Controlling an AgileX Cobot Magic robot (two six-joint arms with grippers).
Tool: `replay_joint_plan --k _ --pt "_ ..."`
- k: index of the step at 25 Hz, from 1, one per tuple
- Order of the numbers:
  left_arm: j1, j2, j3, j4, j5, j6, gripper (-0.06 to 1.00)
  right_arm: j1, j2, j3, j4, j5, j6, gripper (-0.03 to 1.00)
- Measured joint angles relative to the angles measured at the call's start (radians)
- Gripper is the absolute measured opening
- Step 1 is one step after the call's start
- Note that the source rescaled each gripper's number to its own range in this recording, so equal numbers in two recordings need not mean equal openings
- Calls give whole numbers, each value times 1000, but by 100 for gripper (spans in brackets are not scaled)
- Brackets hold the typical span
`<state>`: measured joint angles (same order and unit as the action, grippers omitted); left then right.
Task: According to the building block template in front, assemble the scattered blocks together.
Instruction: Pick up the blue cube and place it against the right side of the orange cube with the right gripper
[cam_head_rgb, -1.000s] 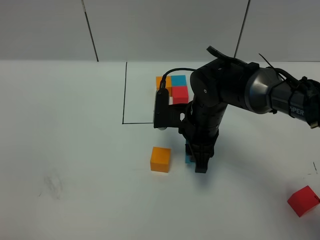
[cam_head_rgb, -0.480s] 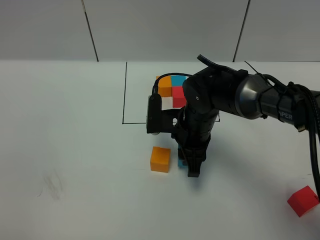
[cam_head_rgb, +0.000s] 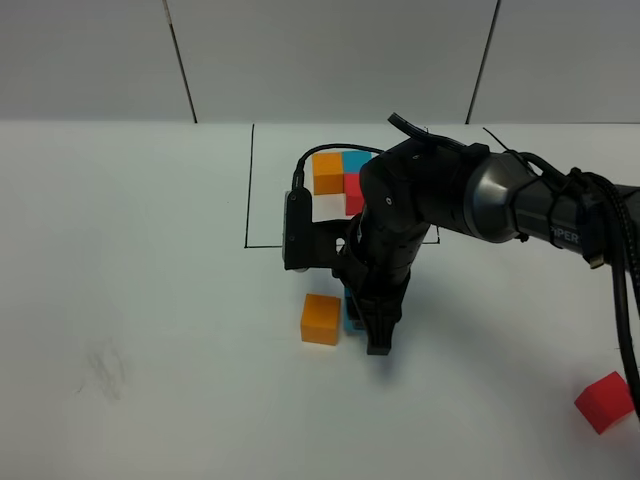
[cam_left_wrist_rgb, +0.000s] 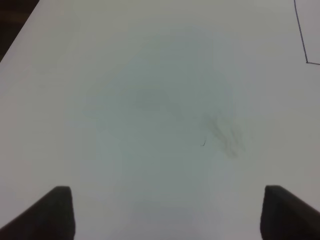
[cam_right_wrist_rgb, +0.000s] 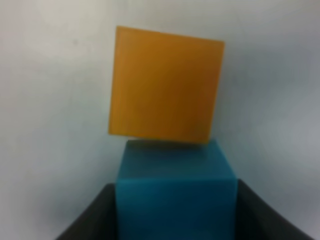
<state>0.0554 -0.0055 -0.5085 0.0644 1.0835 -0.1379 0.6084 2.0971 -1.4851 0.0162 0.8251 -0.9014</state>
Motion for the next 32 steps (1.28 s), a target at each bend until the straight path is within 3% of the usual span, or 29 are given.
replay_joint_plan --k 32 --pt "0 0 0 0 0 0 65 12 80 -59 -16 21 -88 25"
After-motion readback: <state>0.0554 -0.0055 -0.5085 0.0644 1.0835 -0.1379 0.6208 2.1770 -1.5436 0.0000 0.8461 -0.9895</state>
